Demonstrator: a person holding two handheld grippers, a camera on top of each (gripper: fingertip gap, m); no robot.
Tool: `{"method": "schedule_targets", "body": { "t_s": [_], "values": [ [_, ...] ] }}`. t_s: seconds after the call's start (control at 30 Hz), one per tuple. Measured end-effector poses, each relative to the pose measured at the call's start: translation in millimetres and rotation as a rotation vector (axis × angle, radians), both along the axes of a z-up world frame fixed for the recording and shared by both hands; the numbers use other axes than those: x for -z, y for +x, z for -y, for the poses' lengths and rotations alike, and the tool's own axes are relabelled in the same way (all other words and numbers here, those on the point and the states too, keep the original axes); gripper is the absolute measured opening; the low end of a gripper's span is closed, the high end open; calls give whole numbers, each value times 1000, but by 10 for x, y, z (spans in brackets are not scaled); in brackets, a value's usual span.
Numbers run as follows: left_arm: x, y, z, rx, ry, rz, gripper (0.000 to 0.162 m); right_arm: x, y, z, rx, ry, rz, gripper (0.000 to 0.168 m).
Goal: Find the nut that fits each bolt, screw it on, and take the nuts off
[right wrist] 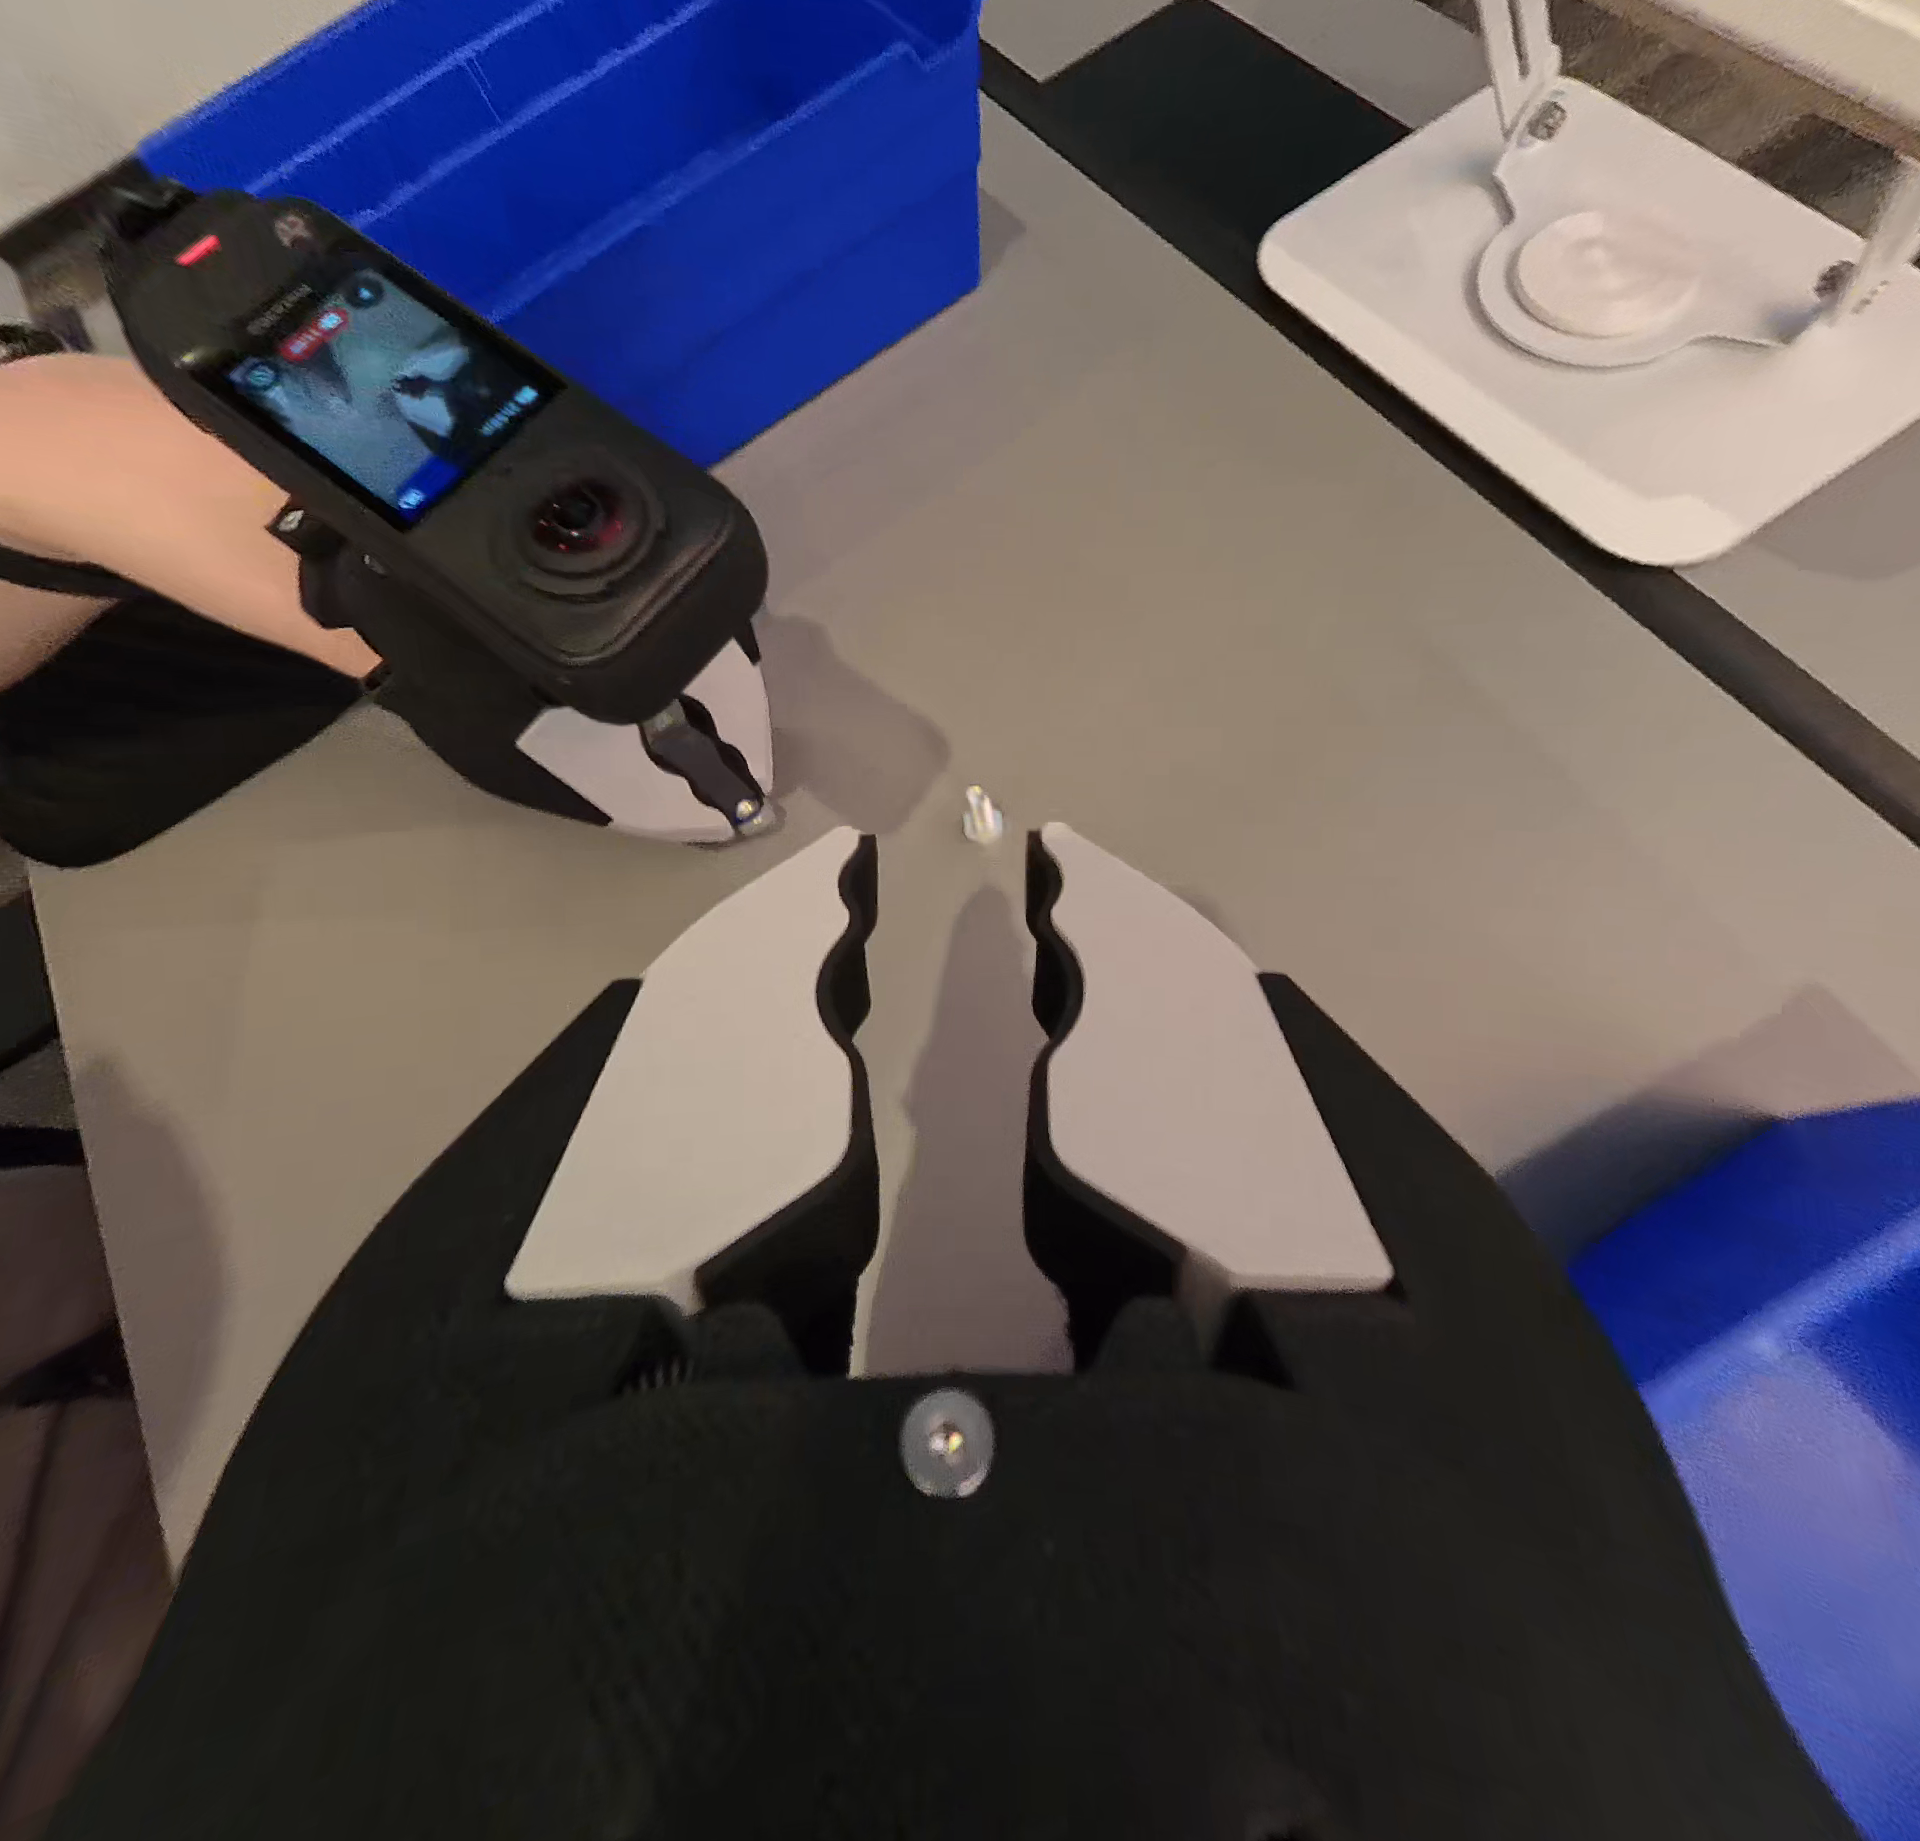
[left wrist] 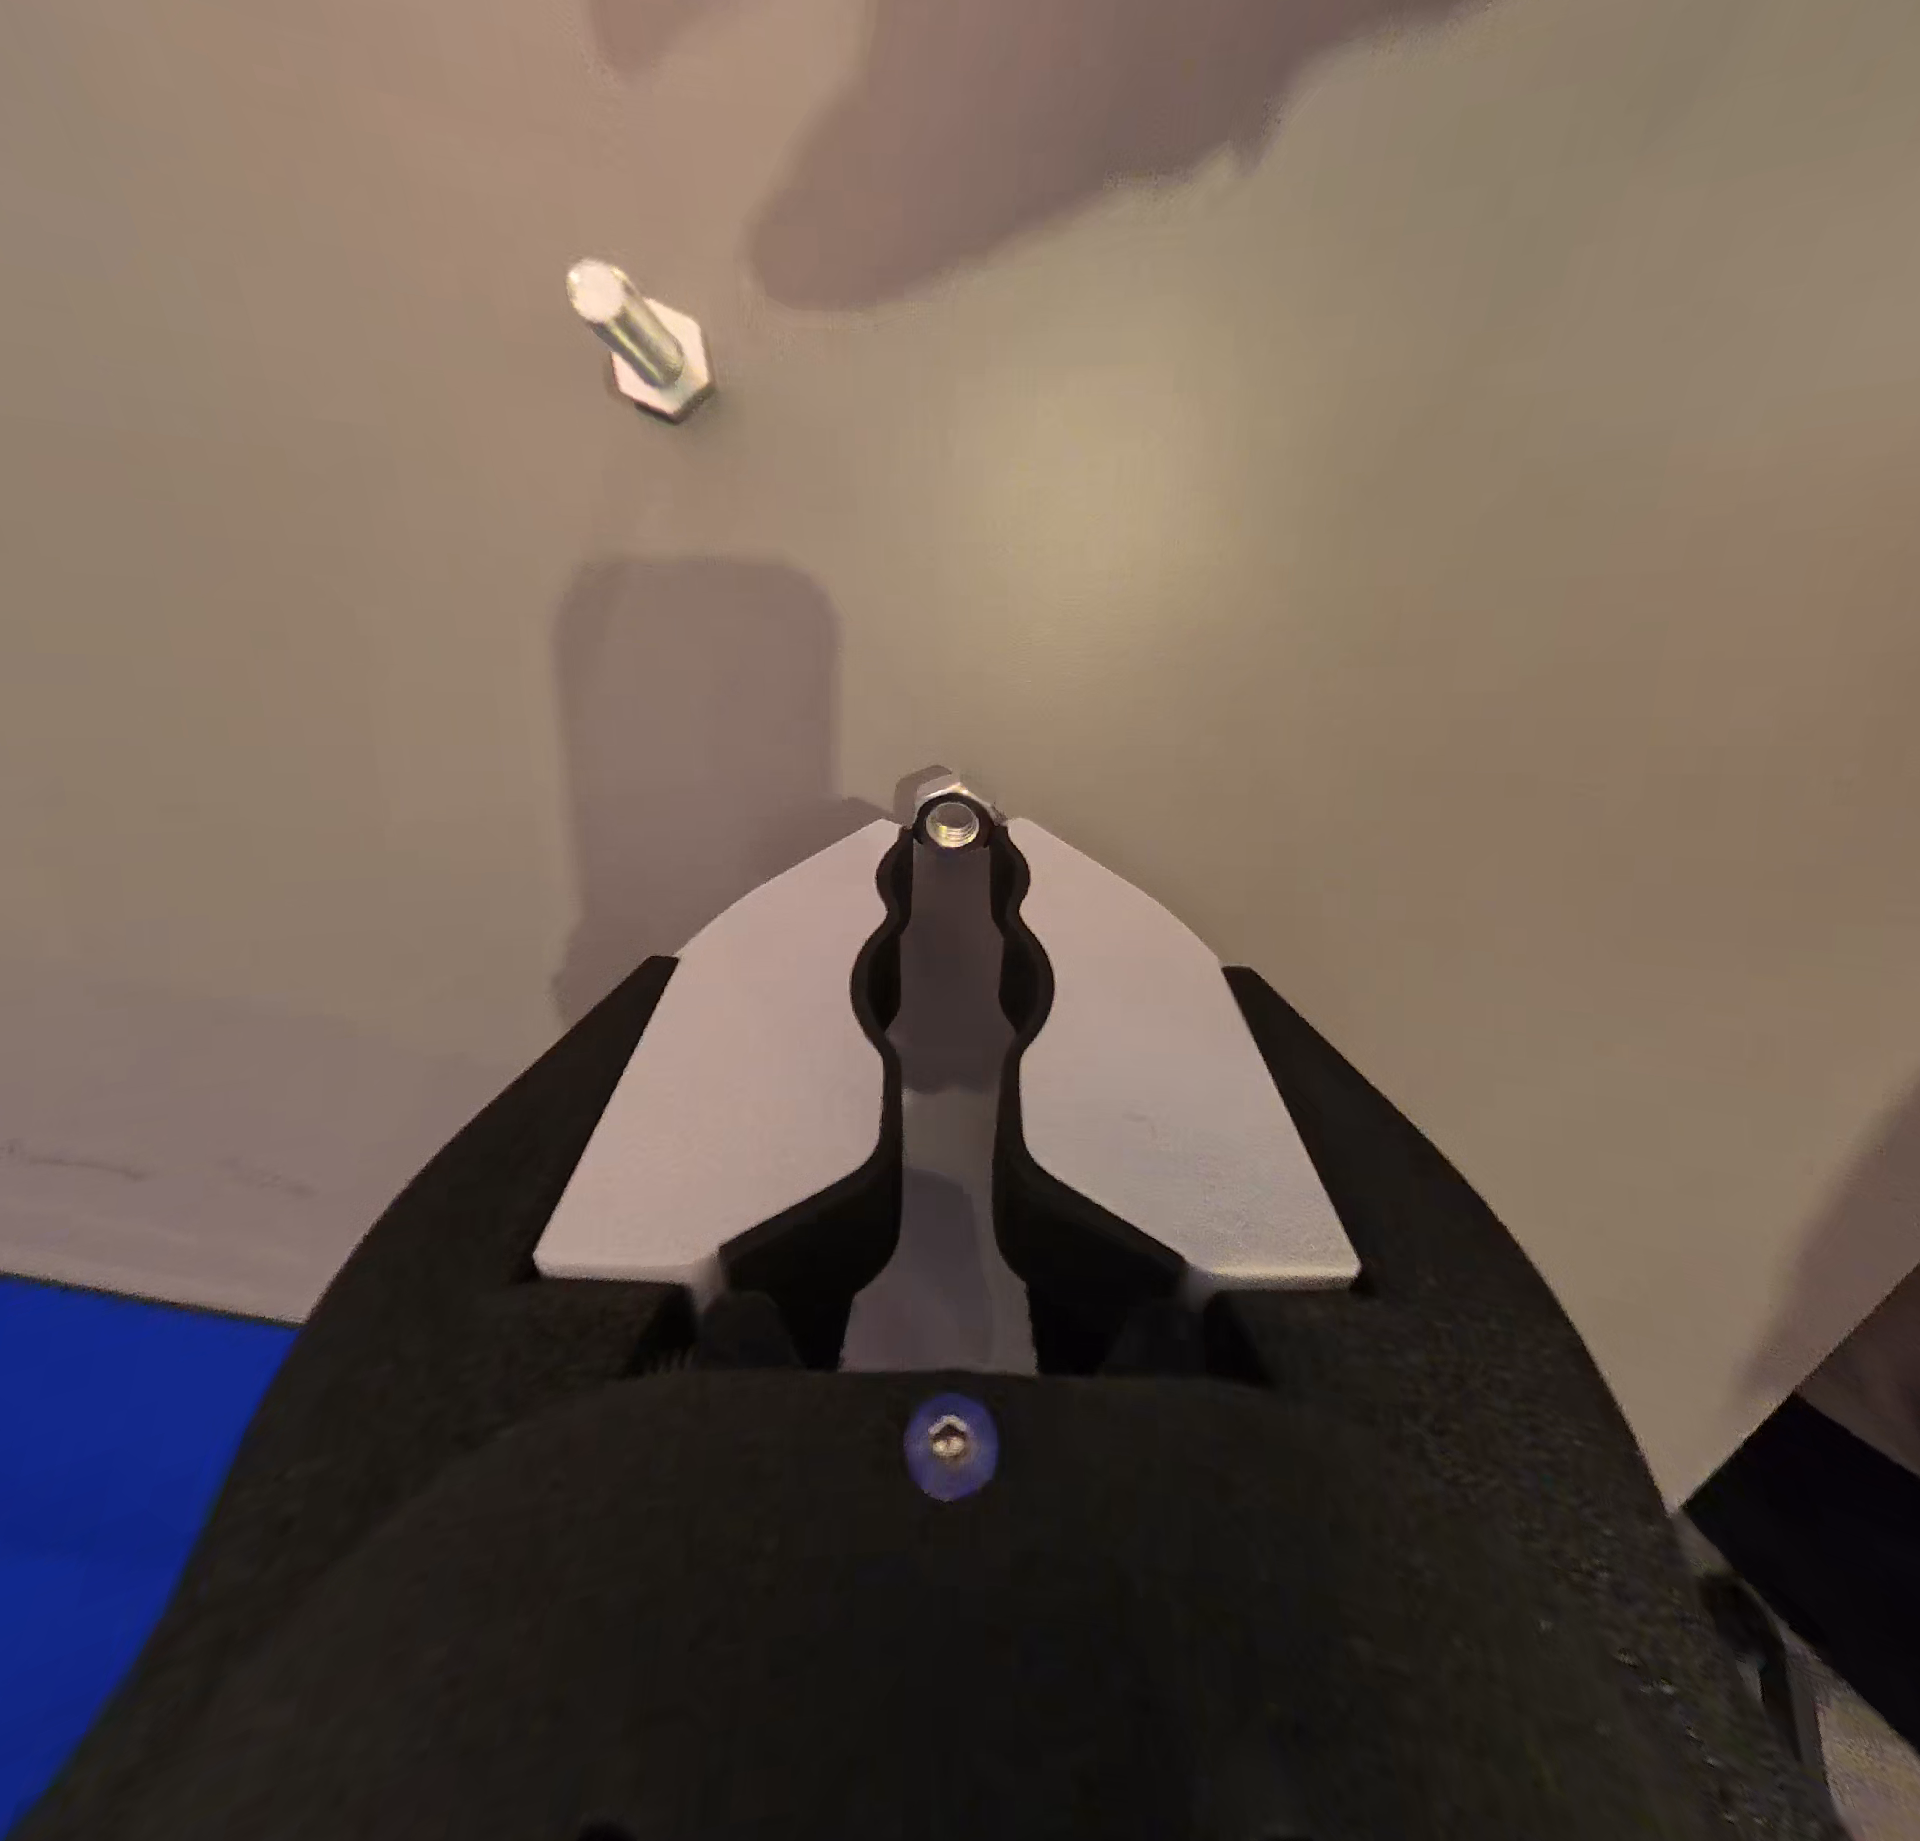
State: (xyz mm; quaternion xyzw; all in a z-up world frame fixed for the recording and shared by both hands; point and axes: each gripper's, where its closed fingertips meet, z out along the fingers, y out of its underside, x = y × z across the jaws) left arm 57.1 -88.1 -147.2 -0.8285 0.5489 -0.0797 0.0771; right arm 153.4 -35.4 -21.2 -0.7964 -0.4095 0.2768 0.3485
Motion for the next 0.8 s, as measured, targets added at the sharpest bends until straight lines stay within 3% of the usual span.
{"method": "schedule_targets", "body": {
  "t_s": [0.23,0.53,0.67,0.8],
  "values": [
    [106,29,-38,65,4,-105,14,-82,512,1,44,-65,37,29],
    [58,107,-39,80,11,-87,23,19,542,-7,20,-83,71,30],
    [-219,48,-58,20,84,50,26,81,340,-22,-49,-52,42,30],
    [-759,-103,-86,-86,229,344,27,258,-46,69,-186,15,92,29]
  ]
}}
